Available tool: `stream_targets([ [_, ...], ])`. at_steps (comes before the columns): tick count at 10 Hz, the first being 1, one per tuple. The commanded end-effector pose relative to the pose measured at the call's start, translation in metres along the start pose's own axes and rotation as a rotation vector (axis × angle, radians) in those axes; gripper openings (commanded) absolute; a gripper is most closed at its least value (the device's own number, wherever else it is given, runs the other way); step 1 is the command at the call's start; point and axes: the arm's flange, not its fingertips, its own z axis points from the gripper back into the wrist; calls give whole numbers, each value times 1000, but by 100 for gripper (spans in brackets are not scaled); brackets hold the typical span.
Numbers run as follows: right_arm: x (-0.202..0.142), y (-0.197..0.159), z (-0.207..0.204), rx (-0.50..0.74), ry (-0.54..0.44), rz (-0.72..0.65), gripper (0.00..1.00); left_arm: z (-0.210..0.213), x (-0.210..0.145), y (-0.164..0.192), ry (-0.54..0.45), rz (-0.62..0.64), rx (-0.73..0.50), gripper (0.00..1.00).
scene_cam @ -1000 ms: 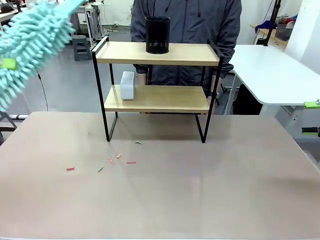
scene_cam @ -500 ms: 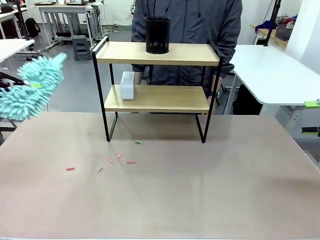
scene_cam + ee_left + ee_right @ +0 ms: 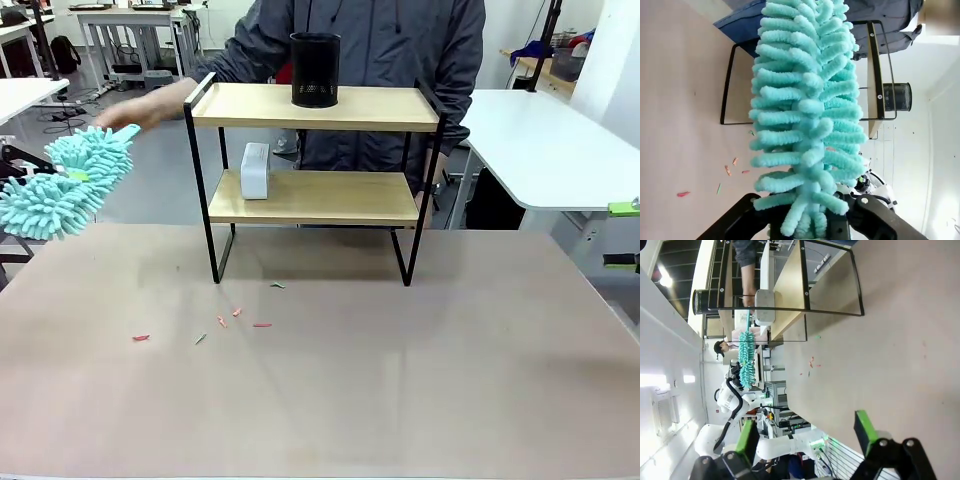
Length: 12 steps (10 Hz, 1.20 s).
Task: Clean the shelf.
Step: Hand the Duster back to the human.
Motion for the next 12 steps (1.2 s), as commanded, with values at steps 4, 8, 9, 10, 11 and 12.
stream_targets([
  [4,-2,2,1,2,9,7,100,0,-5,1,-12,-28,-14,0],
  [8,-2,2,1,2,9,7,100,0,1,-2,36,6,-33,79],
  [9,-2,2,1,2,9,7,100,5,0,-5,29,-4,-39,100],
  [10,-2,2,1,2,9,7,100,12,-4,-4,33,-7,-49,100],
  [11,-2,2,1,2,9,7,100,13,-7,0,61,4,-57,100],
  [12,-2,2,1,2,9,7,100,10,-10,11,67,31,-49,100],
])
